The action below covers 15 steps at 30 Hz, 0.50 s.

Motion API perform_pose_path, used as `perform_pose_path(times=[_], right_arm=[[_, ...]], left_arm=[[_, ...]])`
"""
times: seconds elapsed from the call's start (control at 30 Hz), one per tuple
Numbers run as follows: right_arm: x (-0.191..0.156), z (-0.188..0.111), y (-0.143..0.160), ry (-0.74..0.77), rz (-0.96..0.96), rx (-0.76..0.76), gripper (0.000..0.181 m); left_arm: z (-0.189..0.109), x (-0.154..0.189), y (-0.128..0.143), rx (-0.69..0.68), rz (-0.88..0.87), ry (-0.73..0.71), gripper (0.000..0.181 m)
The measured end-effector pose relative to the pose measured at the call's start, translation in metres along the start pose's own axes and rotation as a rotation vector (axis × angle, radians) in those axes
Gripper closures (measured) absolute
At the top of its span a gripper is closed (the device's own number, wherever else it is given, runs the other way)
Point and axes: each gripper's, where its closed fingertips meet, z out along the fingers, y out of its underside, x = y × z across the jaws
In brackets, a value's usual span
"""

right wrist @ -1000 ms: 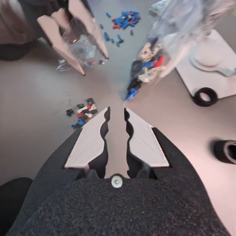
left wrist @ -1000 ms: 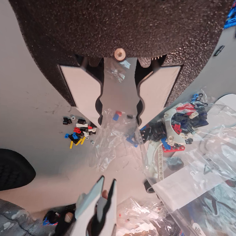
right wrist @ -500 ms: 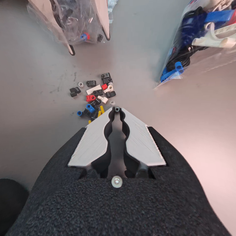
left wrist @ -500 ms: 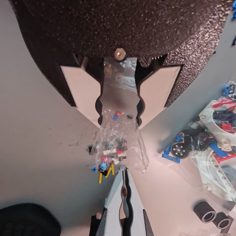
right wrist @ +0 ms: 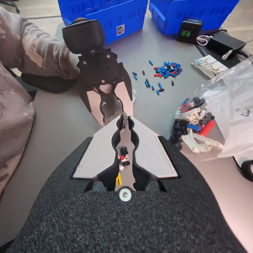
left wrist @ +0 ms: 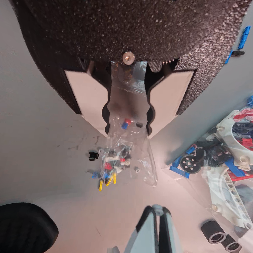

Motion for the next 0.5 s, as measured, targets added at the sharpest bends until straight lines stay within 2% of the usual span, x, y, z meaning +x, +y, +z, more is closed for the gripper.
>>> perform_pose_path(times=[0.17, 0.27, 0.4, 0.5], right_arm=[[-0.017, 0.024, 0.003, -0.066, -0.029, 0.014, 0.174], [-0.015, 0.028, 0.004, -0.028, -0.065, 0.021, 0.171], [-0.015, 0.015, -0.008, -0.066, -0.037, 0.133, 0.159], [-0.006, -0.003, -0.015, -0.066, 0.001, 0.209, 0.158]], left_arm=[[-0.01, -0.006, -0.005, 0.048, -0.016, -0.025, 0.13], [-0.012, -0.007, -0.008, 0.067, -0.024, -0.027, 0.13], [-0.011, -0.007, -0.012, 0.084, -0.033, -0.035, 0.13], [-0.011, -0.01, -0.014, 0.09, -0.035, -0.055, 0.13]])
